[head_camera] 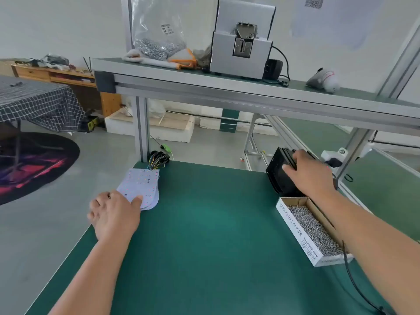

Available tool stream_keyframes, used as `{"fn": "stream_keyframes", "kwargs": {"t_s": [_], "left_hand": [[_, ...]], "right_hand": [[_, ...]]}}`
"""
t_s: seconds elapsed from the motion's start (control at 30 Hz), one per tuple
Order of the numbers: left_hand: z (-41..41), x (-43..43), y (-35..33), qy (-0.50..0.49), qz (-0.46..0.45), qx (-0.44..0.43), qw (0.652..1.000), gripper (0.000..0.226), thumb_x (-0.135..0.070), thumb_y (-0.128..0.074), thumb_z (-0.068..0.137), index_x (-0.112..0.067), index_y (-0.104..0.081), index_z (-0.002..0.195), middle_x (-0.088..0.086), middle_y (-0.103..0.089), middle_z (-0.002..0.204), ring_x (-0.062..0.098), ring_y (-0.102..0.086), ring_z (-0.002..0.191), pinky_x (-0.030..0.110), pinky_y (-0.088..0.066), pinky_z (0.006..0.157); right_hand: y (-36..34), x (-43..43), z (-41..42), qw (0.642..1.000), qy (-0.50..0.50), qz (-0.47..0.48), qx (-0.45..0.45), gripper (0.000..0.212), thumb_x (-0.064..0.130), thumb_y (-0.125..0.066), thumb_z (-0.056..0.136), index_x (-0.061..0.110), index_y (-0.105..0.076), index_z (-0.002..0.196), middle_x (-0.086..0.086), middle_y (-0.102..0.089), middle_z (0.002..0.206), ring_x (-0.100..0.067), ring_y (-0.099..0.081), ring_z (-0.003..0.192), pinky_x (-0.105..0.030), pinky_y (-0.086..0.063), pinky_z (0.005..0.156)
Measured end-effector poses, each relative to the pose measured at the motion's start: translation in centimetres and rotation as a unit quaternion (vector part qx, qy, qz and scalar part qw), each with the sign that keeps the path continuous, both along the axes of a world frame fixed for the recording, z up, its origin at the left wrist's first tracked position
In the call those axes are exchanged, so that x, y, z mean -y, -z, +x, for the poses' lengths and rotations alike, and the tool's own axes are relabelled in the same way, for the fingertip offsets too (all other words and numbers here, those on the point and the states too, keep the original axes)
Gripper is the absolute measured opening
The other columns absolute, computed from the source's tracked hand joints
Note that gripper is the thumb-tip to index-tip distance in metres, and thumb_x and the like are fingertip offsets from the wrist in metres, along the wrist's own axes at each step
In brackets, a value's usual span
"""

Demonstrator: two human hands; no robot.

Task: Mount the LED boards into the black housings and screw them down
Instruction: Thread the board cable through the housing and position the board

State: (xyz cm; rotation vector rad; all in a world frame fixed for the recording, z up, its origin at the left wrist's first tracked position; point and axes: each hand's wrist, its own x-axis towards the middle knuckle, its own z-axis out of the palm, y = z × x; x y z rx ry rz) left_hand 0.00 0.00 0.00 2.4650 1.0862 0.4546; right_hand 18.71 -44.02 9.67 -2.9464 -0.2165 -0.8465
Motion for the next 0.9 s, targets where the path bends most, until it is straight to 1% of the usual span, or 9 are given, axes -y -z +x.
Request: {"fn": "stream_keyframes", "kwargs": {"t_s": [0.07,0.13,0.23,0.33,0.47,0.6,0.67,0.77,0.9], "left_hand": [[0.1,-0.4,0.1,-0.011,-0.008,0.003,1.0,0.065,-0.053,-0.056,0.102,0.003,-0.057,0.134,0.021,-0.049,0.14,0.038,-0.038,0.129,0.05,-0.034,0.103],[0.2,-0.7,0.2,-0.017,-0.012,0.005,1.0,0.064,-0.052,-0.058,0.101,0.003,-0.057,0.134,0.021,-0.049,0.141,0.039,-0.038,0.129,0.05,-0.033,0.104],[0.3,-0.8,0.1,-0.012,-0.024,0.008,1.0,0.062,-0.05,-0.059,0.102,0.003,-0.056,0.134,0.019,-0.047,0.143,0.038,-0.037,0.13,0.049,-0.033,0.104],[0.3,-0.9,0.0,-0.009,-0.026,0.003,1.0,0.061,-0.048,-0.059,0.102,0.003,-0.056,0.135,0.019,-0.046,0.143,0.039,-0.037,0.13,0.049,-0.033,0.106],[0.1,-0.8,-0.2,-0.009,-0.036,0.011,0.999,0.055,-0.046,-0.06,0.103,0.001,-0.059,0.132,0.02,-0.047,0.142,0.039,-0.037,0.131,0.049,-0.033,0.108],[-0.1,-0.7,-0.3,-0.018,-0.054,0.023,0.998,0.051,-0.042,-0.063,0.102,0.0,-0.059,0.132,0.022,-0.049,0.14,0.04,-0.037,0.133,0.05,-0.033,0.11],[-0.2,-0.8,-0.4,-0.019,-0.061,0.038,0.997,0.051,-0.04,-0.065,0.101,-0.001,-0.059,0.135,0.023,-0.049,0.142,0.04,-0.037,0.134,0.051,-0.032,0.11],[-0.3,-0.7,-0.4,-0.017,-0.081,0.082,0.993,0.055,-0.035,-0.071,0.098,-0.007,-0.056,0.142,0.023,-0.046,0.145,0.04,-0.036,0.135,0.053,-0.033,0.111],[-0.4,-0.6,-0.5,-0.013,-0.098,0.15,0.984,0.045,-0.03,-0.072,0.095,-0.015,-0.058,0.136,0.019,-0.05,0.14,0.039,-0.036,0.133,0.055,-0.035,0.108]], "right_hand": [[-0.4,0.3,0.6,0.996,0.042,-0.083,-0.012,0.047,0.057,-0.06,0.095,0.013,-0.051,0.107,-0.003,-0.064,0.077,-0.029,-0.062,0.064,-0.032,-0.042,0.053],[-0.4,0.5,1.1,0.988,0.061,-0.14,-0.029,0.047,0.059,-0.058,0.095,0.013,-0.049,0.101,0.001,-0.056,0.066,-0.023,-0.052,0.054,-0.028,-0.035,0.047],[-0.5,0.2,1.7,0.981,0.065,-0.174,-0.05,0.03,0.042,-0.058,0.095,0.013,-0.049,0.095,0.001,-0.054,0.063,-0.022,-0.05,0.054,-0.028,-0.03,0.047],[-0.8,0.0,1.8,0.977,0.067,-0.191,-0.064,0.015,0.025,-0.055,0.094,0.014,-0.047,0.087,0.001,-0.05,0.064,-0.022,-0.048,0.055,-0.028,-0.026,0.047],[-0.4,0.0,1.5,0.97,0.07,-0.214,-0.087,0.021,0.009,-0.052,0.093,0.017,-0.041,0.076,0.001,-0.046,0.059,-0.02,-0.039,0.048,-0.027,-0.02,0.048],[-0.6,0.2,1.0,0.966,0.064,-0.234,-0.092,0.026,0.006,-0.053,0.088,0.017,-0.038,0.07,0.001,-0.045,0.056,-0.02,-0.038,0.046,-0.026,-0.02,0.048],[-0.8,0.1,0.7,0.965,0.055,-0.235,-0.106,0.022,0.005,-0.052,0.086,0.016,-0.04,0.07,0.0,-0.045,0.057,-0.02,-0.038,0.047,-0.027,-0.019,0.048],[-1.2,0.2,0.4,0.963,0.053,-0.24,-0.112,0.017,0.003,-0.051,0.084,0.015,-0.045,0.073,0.001,-0.045,0.059,-0.02,-0.037,0.049,-0.027,-0.017,0.048],[-1.6,0.1,-0.3,0.96,0.049,-0.251,-0.116,0.023,0.001,-0.052,0.081,0.015,-0.039,0.068,0.002,-0.038,0.057,-0.018,-0.028,0.049,-0.027,-0.012,0.05]]}}
